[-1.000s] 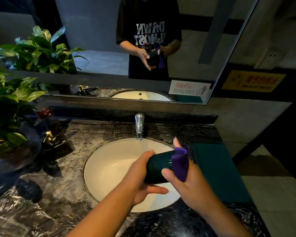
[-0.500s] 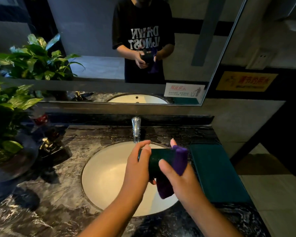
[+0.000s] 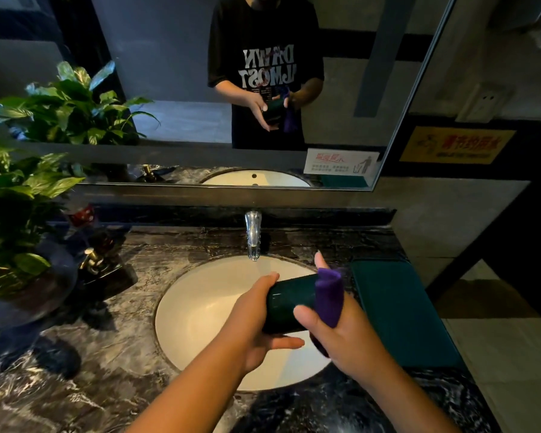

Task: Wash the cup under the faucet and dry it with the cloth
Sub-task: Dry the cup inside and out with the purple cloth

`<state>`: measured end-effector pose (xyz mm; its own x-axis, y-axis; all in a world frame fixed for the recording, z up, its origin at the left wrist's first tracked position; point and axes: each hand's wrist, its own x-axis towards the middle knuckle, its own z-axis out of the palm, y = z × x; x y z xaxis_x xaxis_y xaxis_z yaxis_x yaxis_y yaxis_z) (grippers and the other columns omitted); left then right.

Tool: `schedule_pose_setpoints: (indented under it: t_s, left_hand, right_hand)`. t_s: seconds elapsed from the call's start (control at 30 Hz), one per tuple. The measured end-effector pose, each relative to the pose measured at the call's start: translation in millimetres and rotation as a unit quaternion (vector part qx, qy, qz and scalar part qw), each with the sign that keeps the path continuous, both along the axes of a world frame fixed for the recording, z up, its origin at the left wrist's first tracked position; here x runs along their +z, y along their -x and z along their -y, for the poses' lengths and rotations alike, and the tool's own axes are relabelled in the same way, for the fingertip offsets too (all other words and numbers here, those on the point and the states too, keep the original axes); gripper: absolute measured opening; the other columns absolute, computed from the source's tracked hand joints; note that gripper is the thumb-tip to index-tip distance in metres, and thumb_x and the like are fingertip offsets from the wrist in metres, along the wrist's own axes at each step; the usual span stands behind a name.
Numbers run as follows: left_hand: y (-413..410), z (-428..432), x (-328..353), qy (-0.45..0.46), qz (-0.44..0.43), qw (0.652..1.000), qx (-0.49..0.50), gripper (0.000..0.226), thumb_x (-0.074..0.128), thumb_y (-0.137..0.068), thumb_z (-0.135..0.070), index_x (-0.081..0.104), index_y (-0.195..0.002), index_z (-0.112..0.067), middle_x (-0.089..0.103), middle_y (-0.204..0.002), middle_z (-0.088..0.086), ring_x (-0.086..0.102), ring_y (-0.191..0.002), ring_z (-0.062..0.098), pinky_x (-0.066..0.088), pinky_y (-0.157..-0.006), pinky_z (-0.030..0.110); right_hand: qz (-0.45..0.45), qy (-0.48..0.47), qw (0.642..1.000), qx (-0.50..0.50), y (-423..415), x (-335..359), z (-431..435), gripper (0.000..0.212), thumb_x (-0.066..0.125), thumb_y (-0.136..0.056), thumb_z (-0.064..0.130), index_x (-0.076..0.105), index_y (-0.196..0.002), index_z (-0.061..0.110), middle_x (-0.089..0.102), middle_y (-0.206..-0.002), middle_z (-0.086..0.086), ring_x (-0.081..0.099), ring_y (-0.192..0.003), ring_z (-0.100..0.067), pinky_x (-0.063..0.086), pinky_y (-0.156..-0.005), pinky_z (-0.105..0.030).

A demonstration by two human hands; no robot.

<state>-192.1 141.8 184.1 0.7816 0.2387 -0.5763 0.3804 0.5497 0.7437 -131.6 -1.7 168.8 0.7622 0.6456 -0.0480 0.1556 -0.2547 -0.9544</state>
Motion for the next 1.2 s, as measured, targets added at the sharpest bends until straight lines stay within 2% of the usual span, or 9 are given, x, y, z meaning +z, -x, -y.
schedule_pose_setpoints:
  t_s: [0.1,0.27,0.4,0.5,0.6,0.7,0.87,1.07,1.2]
  left_hand:
    - [1.1,-12.9,-4.0,0.08,-0.072,0.992,-0.06,0.033,0.052,-0.098,-0.043,0.067,-0.099,-0.014,0.072,-0.076,0.01,0.067,-0.057,0.024,0.056,-0.049,0.032]
    - [1.2,-5.0,-8.6,0.085,-0.08,0.993,-0.013,0.034,0.056,-0.097,-0.045,0.068,-0.093,-0.013,0.068,-0.068,0.008,0.058,-0.05,0.019,0.044,-0.04,0.021]
    - [-0.1,6.3,-8.9,-0.043,0.008,0.998,0.054,0.029,0.047,-0.101,-0.033,0.066,-0.1,-0.013,0.066,-0.073,0.008,0.055,-0.052,0.017,0.037,-0.042,0.024]
    - [3.2,11.4,-11.1,-0.236,0.106,0.962,0.084,0.021,0.044,-0.105,-0.026,0.064,-0.105,-0.023,0.068,-0.088,0.006,0.063,-0.062,0.015,0.045,-0.042,0.029]
    - [7.3,9.5,-22.6,-0.4,0.197,0.892,0.076,0.02,0.046,-0.099,-0.041,0.06,-0.112,-0.037,0.066,-0.094,-0.008,0.066,-0.083,0.014,0.057,-0.065,0.036]
    - [11.2,0.3,-34.9,-0.493,0.244,0.834,0.041,0.036,0.045,-0.092,-0.046,0.058,-0.122,-0.028,0.062,-0.106,-0.011,0.063,-0.096,0.009,0.055,-0.079,0.032]
    - [16.2,2.2,-38.5,-0.331,0.195,0.913,0.135,0.025,0.047,-0.093,-0.043,0.062,-0.111,-0.035,0.065,-0.103,-0.017,0.064,-0.096,0.008,0.058,-0.077,0.032]
    - [10.8,4.5,-42.0,-0.034,0.099,0.961,0.257,0.025,0.048,-0.101,-0.028,0.067,-0.108,-0.013,0.067,-0.105,0.014,0.063,-0.089,0.026,0.052,-0.06,0.037]
    - [10.5,0.3,-46.8,0.209,0.022,0.944,0.254,0.049,0.047,-0.101,-0.052,0.063,-0.12,-0.01,0.07,-0.114,0.027,0.069,-0.1,0.038,0.056,-0.085,0.05]
  right_hand:
    - [0.08,0.092,0.991,0.06,-3.0,3.9,6.1,0.097,0.068,-0.081,0.056,-0.004,-0.144,0.073,0.052,-0.14,0.011,0.057,-0.12,-0.001,0.047,-0.101,-0.023]
    - [0.123,0.129,0.981,0.071,2.4,6.7,5.3,0.101,0.07,-0.087,0.05,-0.015,-0.132,0.081,0.039,-0.145,0.017,0.05,-0.114,0.009,0.039,-0.091,-0.006]
    - [0.038,0.006,0.999,0.003,9.1,-5.1,-0.7,0.094,0.069,-0.081,0.05,0.005,-0.149,0.065,0.061,-0.125,0.028,0.06,-0.115,0.002,0.051,-0.097,-0.021]
    - [-0.069,-0.075,0.993,-0.062,11.2,-9.5,-8.5,0.092,0.073,-0.079,0.04,0.023,-0.156,0.044,0.073,-0.103,0.016,0.069,-0.103,-0.006,0.054,-0.089,-0.025]
    - [-0.238,-0.191,0.943,-0.13,12.4,-0.1,-15.6,0.063,0.078,-0.081,0.032,0.055,-0.139,0.025,0.079,-0.095,0.001,0.076,-0.092,-0.018,0.061,-0.078,-0.035]
    - [-0.363,-0.256,0.881,-0.165,12.9,5.3,-16.8,0.042,0.066,-0.083,0.033,0.066,-0.118,0.009,0.078,-0.099,-0.014,0.077,-0.088,-0.026,0.062,-0.069,-0.037]
    - [-0.394,-0.289,0.846,-0.212,12.9,3.5,-14.4,0.042,0.062,-0.086,0.039,0.069,-0.11,0.006,0.075,-0.107,-0.02,0.075,-0.093,-0.032,0.059,-0.079,-0.044]
    - [-0.413,-0.362,0.802,-0.235,15.7,5.0,-15.0,0.048,0.059,-0.088,0.035,0.066,-0.126,0.005,0.072,-0.121,-0.021,0.07,-0.107,-0.037,0.054,-0.088,-0.051]
    - [-0.428,-0.403,0.768,-0.255,9.0,2.9,-12.1,0.042,0.052,-0.094,0.034,0.067,-0.125,0.01,0.075,-0.116,-0.016,0.074,-0.096,-0.033,0.052,-0.086,-0.049]
